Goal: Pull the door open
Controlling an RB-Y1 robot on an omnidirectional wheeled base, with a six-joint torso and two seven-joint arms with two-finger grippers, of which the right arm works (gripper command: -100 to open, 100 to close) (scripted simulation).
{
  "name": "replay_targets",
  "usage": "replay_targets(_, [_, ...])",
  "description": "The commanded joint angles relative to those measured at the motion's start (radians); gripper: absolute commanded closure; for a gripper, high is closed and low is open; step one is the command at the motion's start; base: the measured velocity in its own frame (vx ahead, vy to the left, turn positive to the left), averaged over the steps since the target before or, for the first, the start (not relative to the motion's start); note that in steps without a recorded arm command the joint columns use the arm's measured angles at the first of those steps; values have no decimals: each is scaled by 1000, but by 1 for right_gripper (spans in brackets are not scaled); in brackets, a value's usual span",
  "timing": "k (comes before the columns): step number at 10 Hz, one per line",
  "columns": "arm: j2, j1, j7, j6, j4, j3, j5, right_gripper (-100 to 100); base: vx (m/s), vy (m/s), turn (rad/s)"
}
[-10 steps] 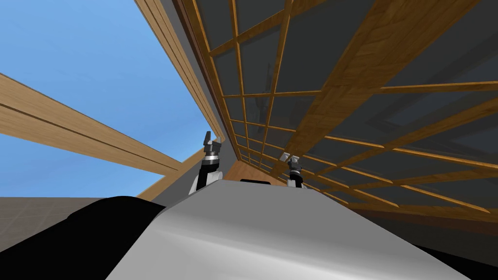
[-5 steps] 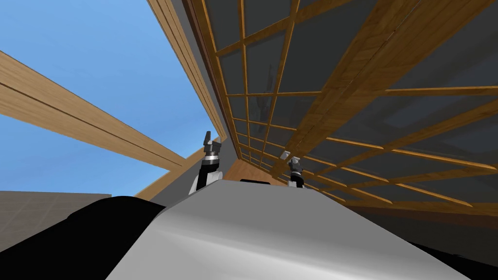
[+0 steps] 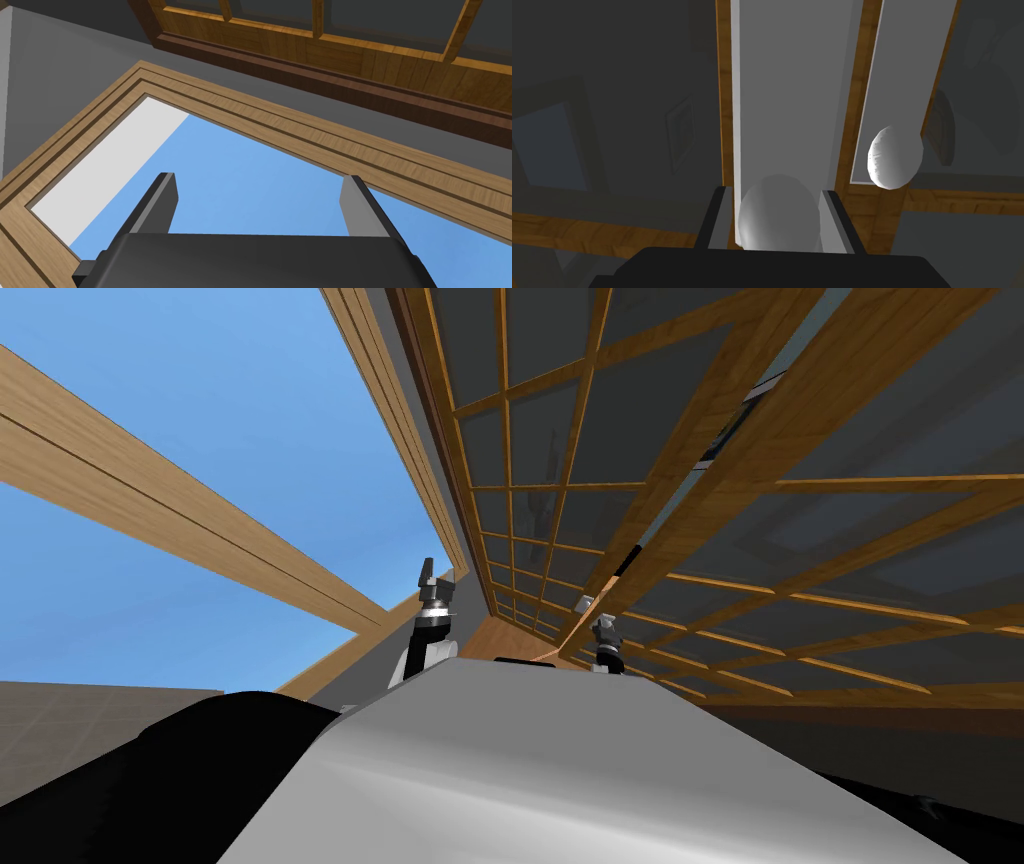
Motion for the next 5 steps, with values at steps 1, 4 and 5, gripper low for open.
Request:
replay_targets(1, [-33, -12, 7, -10, 28, -18, -11, 100, 14, -3, 1])
replay_targets(4, [-44, 19, -17, -9, 31, -26, -28, 100, -83, 7, -25])
replay_targets(5, [-44, 22, -17, -9, 31, -26, -28, 100, -82, 8, -22])
